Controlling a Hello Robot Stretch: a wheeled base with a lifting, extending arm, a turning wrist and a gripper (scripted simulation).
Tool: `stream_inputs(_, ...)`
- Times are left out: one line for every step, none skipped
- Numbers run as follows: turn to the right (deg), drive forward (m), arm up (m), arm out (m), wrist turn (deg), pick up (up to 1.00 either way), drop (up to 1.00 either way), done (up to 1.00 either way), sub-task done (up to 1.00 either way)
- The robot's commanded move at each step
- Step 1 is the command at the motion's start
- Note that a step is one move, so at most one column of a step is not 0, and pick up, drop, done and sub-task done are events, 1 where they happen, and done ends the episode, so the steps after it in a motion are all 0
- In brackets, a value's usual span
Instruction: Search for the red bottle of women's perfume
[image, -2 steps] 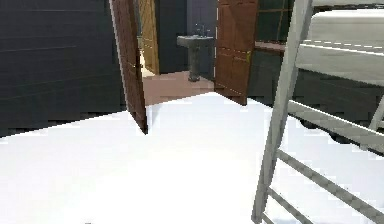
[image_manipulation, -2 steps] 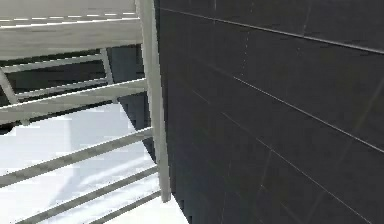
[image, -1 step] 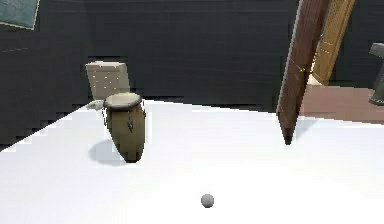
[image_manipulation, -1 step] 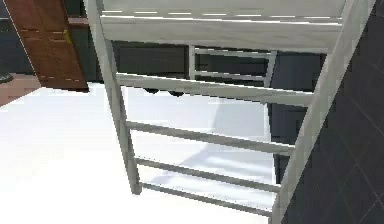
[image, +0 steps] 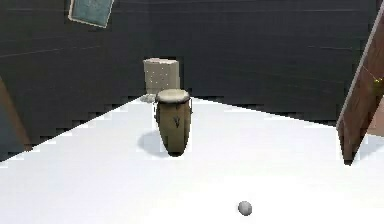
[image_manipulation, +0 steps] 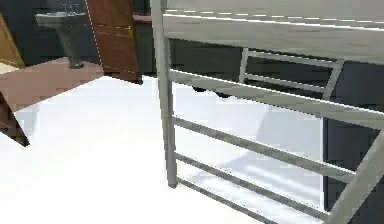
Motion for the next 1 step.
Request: stream_inputs(0.0, 0.50, 0.00, 0.00, 0.0, 0.00, 0.00, 0.00, 0.00)
